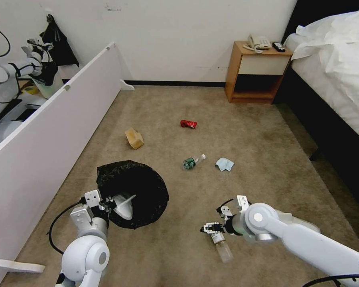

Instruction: Pick up the trash bin, then pick up the garbage from the floor and place it into the trash bin.

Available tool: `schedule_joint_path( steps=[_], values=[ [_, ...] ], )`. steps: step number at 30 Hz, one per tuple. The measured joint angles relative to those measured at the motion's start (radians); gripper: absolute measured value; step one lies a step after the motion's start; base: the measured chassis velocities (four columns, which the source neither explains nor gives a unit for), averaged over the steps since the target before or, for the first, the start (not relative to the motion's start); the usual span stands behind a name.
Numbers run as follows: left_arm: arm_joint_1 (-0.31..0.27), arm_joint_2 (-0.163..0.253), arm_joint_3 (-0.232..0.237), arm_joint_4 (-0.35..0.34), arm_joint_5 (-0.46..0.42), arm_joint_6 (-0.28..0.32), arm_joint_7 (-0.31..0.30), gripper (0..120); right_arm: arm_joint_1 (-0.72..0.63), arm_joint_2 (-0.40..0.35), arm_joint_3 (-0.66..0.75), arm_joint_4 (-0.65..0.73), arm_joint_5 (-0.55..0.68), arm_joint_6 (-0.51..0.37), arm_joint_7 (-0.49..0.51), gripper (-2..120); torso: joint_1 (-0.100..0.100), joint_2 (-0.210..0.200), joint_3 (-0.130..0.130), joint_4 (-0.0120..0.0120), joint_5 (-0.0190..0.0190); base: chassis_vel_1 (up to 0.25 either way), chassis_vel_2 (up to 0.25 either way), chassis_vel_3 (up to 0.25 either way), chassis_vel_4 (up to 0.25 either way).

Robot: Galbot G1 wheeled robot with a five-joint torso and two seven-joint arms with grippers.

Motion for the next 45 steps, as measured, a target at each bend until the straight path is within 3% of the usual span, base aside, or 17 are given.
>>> schedule_joint_path(
  steps=[15, 35, 45],
  values=[
    [-0.008, 0.014, -0.011, 0.011, -0.019, -0.007, 0.005, 0, 0.051, -0.01, -0.087, -0.044, -0.046, -0.015, -0.025, 100, 0.0, 0.0, 0.0, 0.0003, -0.0001, 0.0, 0.0, 0.0, 0.0],
    [-0.007, 0.063, -0.025, 0.021, -0.053, -0.013, 0.007, 0, 0.08, 0.088, -0.156, -0.184, -0.057, -0.022, -0.055, 100, 0.0, 0.0, 0.0, 0.0002, -0.0002, 0.0, 0.0, 0.0, 0.0],
    [-0.006, 0.064, -0.029, 0.024, -0.058, -0.015, 0.011, 0, 0.078, 0.114, -0.166, -0.24, -0.082, -0.022, -0.063, 100, 0.0, 0.0, 0.0, 0.0002, -0.0002, 0.0, 0.0, 0.0, 0.0]
  ],
)
